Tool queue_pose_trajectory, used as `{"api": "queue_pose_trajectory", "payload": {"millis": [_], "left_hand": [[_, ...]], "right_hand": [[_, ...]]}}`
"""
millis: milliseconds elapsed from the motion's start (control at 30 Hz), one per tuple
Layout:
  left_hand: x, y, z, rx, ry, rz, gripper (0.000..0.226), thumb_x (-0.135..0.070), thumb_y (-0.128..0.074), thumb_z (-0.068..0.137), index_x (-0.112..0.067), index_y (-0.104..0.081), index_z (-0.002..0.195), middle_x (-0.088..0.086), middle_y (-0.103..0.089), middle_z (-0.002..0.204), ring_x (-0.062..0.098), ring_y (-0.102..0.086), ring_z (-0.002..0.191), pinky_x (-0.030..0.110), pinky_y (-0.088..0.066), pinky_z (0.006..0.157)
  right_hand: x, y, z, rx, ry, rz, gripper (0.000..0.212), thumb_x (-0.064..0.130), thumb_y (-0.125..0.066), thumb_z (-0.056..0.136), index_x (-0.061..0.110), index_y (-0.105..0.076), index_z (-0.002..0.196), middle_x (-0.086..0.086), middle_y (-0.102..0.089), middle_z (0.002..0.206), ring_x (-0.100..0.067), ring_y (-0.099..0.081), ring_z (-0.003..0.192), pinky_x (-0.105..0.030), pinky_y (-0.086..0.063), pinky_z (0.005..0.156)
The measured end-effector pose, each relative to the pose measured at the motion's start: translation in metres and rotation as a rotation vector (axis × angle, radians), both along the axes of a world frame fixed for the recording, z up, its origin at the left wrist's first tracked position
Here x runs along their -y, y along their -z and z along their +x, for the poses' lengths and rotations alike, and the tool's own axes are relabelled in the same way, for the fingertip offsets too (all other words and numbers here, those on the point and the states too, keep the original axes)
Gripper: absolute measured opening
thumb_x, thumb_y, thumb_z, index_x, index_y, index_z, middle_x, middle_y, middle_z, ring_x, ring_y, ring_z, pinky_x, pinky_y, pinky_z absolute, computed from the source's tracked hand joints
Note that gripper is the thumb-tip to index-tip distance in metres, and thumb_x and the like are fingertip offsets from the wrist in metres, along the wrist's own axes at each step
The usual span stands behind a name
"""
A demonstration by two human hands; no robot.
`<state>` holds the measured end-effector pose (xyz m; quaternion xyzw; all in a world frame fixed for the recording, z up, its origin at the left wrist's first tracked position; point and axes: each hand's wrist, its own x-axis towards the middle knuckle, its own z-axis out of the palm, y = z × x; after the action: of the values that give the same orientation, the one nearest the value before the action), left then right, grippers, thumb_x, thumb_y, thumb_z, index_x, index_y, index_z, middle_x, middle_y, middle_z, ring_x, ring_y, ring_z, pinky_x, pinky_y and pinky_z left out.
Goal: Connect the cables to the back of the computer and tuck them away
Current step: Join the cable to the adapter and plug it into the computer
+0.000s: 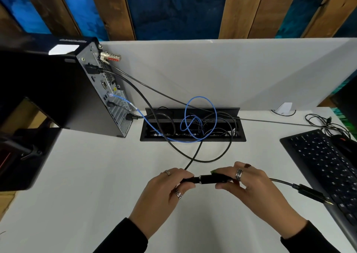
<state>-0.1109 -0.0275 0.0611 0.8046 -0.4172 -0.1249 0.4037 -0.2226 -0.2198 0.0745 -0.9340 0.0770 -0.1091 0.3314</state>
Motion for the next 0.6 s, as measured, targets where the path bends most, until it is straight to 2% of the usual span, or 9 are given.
{"api": "queue_pose_trajectory", "payload": {"millis": [100, 200, 267, 333, 400, 433, 500, 567, 600], "left_hand": [[-0.004, 0.005, -0.001, -0.092, -0.029, -0.026, 0.011, -0.035, -0.055, 0.087, -0.035, -0.058, 0.098, -0.027, -0.062, 0.088, -0.002, -0.055, 0.078, 0.004, -0.038, 0.065], [-0.009, 0.009, 0.001, -0.158, -0.093, -0.064, 0.013, -0.025, -0.058, 0.086, -0.036, -0.062, 0.093, -0.019, -0.066, 0.087, 0.005, -0.057, 0.079, 0.007, -0.04, 0.065], [-0.014, 0.01, 0.006, -0.184, -0.14, -0.071, 0.014, -0.025, -0.061, 0.087, -0.039, -0.062, 0.091, -0.016, -0.067, 0.085, 0.008, -0.058, 0.08, 0.009, -0.041, 0.066], [-0.018, 0.01, 0.01, -0.221, -0.181, -0.071, 0.023, -0.018, -0.062, 0.087, -0.041, -0.061, 0.087, -0.018, -0.067, 0.082, 0.005, -0.057, 0.079, 0.007, -0.04, 0.066], [-0.022, 0.01, 0.015, -0.248, -0.221, -0.079, 0.03, -0.012, -0.061, 0.087, -0.042, -0.061, 0.081, -0.019, -0.065, 0.075, 0.001, -0.054, 0.073, 0.007, -0.038, 0.064], [-0.024, 0.009, 0.017, -0.26, -0.233, -0.086, 0.031, -0.012, -0.061, 0.087, -0.042, -0.061, 0.079, -0.018, -0.065, 0.073, 0.001, -0.053, 0.07, 0.008, -0.038, 0.062], [-0.025, 0.01, 0.019, -0.321, -0.245, -0.12, 0.022, -0.02, -0.063, 0.086, -0.04, -0.061, 0.077, -0.014, -0.065, 0.071, 0.001, -0.051, 0.065, 0.01, -0.037, 0.059], [-0.024, 0.01, 0.02, -0.416, -0.274, -0.179, 0.012, -0.028, -0.061, 0.083, -0.039, -0.062, 0.077, -0.009, -0.066, 0.07, 0.002, -0.05, 0.062, 0.009, -0.039, 0.061], [-0.024, 0.011, 0.02, -0.461, -0.296, -0.219, 0.017, -0.024, -0.061, 0.085, -0.037, -0.063, 0.076, -0.007, -0.067, 0.069, 0.002, -0.049, 0.06, 0.009, -0.04, 0.061]], "right_hand": [[-0.002, -0.004, 0.001, -0.098, -0.042, -0.08, 0.032, 0.06, -0.049, 0.079, 0.048, -0.051, 0.109, 0.02, -0.057, 0.071, 0.003, -0.046, 0.065, -0.013, -0.04, 0.059], [0.009, -0.016, -0.005, -0.205, -0.038, -0.113, 0.036, 0.049, -0.053, 0.086, 0.058, -0.038, 0.117, 0.025, -0.051, 0.075, 0.008, -0.044, 0.064, -0.015, -0.037, 0.062], [0.021, -0.03, -0.013, -0.282, 0.054, -0.202, 0.037, 0.045, -0.054, 0.086, 0.047, -0.045, 0.121, 0.024, -0.051, 0.074, 0.003, -0.046, 0.061, -0.02, -0.04, 0.063], [0.033, -0.038, -0.024, -0.254, 0.16, -0.399, 0.028, 0.035, -0.071, 0.076, 0.036, -0.064, 0.103, 0.025, -0.056, 0.066, -0.006, -0.057, 0.056, -0.024, -0.043, 0.052], [0.036, -0.045, -0.035, -0.2, 0.238, -0.549, 0.023, 0.026, -0.083, 0.063, 0.031, -0.068, 0.079, 0.016, -0.064, 0.059, -0.016, -0.062, 0.047, -0.02, -0.039, 0.041], [0.037, -0.047, -0.039, -0.205, 0.257, -0.515, 0.02, 0.027, -0.082, 0.065, 0.032, -0.066, 0.075, 0.014, -0.066, 0.061, -0.016, -0.063, 0.047, -0.021, -0.04, 0.04], [0.038, -0.049, -0.044, -0.151, 0.247, -0.422, 0.009, 0.041, -0.068, 0.078, 0.038, -0.062, 0.084, 0.022, -0.066, 0.075, -0.007, -0.06, 0.055, -0.023, -0.044, 0.044], [0.041, -0.052, -0.043, -0.083, 0.212, -0.279, 0.027, 0.06, -0.044, 0.08, 0.042, -0.056, 0.097, 0.028, -0.058, 0.086, 0.003, -0.053, 0.067, -0.019, -0.045, 0.056], [0.041, -0.055, -0.041, -0.029, 0.185, -0.207, 0.035, 0.065, -0.038, 0.08, 0.042, -0.055, 0.1, 0.028, -0.054, 0.09, 0.007, -0.052, 0.071, -0.014, -0.044, 0.063]]}}
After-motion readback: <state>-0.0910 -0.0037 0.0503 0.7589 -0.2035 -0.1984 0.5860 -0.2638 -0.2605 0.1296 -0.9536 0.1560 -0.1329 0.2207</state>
